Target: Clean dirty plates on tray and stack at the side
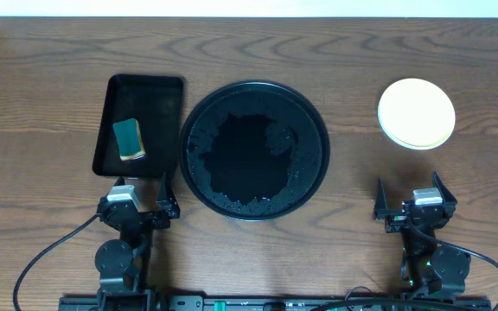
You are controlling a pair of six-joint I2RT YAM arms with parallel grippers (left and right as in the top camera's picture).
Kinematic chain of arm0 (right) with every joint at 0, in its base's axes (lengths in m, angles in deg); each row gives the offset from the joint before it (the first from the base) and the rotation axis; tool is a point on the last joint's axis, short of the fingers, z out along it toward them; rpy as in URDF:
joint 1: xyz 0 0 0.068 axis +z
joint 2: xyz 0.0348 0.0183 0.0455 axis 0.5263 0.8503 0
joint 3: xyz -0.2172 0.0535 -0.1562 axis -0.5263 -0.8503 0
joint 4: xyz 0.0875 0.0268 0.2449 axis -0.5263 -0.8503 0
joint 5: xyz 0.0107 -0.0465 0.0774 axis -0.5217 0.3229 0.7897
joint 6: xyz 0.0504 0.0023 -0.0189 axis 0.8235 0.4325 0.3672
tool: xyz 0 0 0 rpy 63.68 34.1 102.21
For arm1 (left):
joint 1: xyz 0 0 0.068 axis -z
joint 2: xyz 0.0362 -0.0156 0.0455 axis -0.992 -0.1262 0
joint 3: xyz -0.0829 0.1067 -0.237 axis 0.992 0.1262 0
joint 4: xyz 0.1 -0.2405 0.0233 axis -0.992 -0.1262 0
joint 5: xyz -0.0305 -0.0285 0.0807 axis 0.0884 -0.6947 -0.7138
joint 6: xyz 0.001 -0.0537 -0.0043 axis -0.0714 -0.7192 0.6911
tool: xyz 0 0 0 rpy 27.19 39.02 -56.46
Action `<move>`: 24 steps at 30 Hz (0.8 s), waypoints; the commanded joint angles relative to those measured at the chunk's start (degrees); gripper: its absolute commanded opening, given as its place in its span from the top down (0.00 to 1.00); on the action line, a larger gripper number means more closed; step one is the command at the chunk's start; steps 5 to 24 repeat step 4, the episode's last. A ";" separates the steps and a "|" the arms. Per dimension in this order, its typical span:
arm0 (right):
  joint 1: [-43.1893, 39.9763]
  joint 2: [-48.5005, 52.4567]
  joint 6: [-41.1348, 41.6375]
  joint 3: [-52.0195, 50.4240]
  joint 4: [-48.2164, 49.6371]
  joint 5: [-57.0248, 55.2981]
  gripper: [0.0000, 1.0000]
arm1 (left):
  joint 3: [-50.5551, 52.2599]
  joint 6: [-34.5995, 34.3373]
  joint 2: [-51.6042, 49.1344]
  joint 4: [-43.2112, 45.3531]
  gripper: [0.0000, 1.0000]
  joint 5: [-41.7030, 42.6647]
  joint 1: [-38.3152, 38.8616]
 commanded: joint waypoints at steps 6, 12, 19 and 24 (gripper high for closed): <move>0.96 -0.31 1.03 -0.09 -0.24 -0.35 0.01 | 0.66 0.98 0.61 -2.40 0.07 0.17 0.24; 0.96 -0.31 1.03 -0.09 -0.24 -0.35 0.01 | 0.66 0.98 0.61 -2.40 0.07 0.17 0.24; 0.96 -0.31 1.03 -0.09 -0.24 -0.35 0.01 | 0.66 0.98 0.61 -2.40 0.07 0.17 0.24; 0.96 -0.31 1.03 -0.09 -0.24 -0.35 0.01 | 0.66 0.98 0.61 -2.40 0.07 0.17 0.24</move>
